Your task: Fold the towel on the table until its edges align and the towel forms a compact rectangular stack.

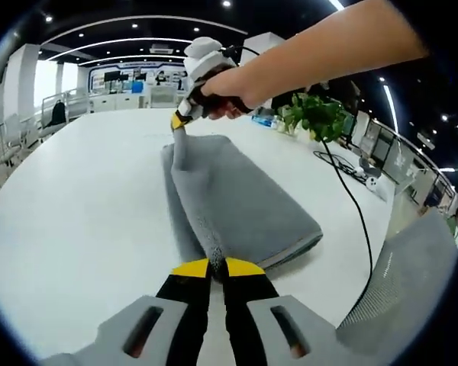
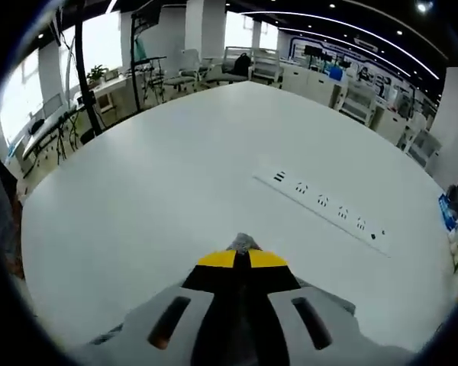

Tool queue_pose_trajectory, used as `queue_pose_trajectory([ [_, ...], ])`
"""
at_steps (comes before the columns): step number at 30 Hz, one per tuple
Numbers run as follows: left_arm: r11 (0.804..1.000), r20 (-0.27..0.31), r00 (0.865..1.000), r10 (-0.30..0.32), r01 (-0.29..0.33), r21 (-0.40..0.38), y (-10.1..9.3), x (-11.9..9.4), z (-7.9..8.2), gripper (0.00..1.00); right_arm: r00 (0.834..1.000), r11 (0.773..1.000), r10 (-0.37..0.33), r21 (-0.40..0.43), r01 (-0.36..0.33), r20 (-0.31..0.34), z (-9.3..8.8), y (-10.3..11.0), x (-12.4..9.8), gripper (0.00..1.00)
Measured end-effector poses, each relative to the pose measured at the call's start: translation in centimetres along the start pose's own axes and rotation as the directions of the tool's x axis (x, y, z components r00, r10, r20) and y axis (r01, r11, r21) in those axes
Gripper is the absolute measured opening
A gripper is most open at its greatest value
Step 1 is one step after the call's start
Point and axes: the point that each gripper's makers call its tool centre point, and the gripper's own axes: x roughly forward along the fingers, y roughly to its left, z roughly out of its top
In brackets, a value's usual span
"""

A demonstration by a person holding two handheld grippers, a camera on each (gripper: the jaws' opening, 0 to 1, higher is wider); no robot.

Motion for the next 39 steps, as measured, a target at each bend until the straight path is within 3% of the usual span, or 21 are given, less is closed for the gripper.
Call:
queue_pose_trajectory([
  [4,1.0,-0.003,1.0,0.0,0.0,-0.006,0.4,0.0,-0.2,0.08,0.999,0.999,0.033,-0.014,-0.033,0.017,0.2,0.7,-0.1,0.04],
  [7,1.0,0.009,1.0,0.002,-0.002,-0.026,0.6,-0.5,0.0,0.11,0.996,0.999,0.038,-0.026,-0.036,0.075,0.6,0.7,-0.8,0.1],
  [10,1.0,0.043,0.999,0.024,-0.024,-0.012,1.1,-1.3,0.8,0.14,0.997,0.999,0.028,-0.019,-0.027,0.079,0.9,-0.2,-1.2,0.09],
  [18,0.999,0.088,0.995,0.041,-0.042,0.01,2.1,-2.2,2.5,0.16,0.995,0.998,0.055,-0.033,-0.052,0.083,0.5,0.0,-3.3,0.09],
  [28,0.998,0.094,0.995,0.016,-0.021,0.054,2.0,-1.7,4.1,0.16,0.996,0.998,0.053,-0.034,-0.05,0.076,-1.4,-0.2,-6.6,0.08],
  [39,0.995,0.099,0.995,-0.009,-0.001,0.096,1.8,-1.8,5.6,0.15,0.995,0.998,0.061,-0.03,-0.058,0.079,-2.0,-0.4,-9.4,0.09],
])
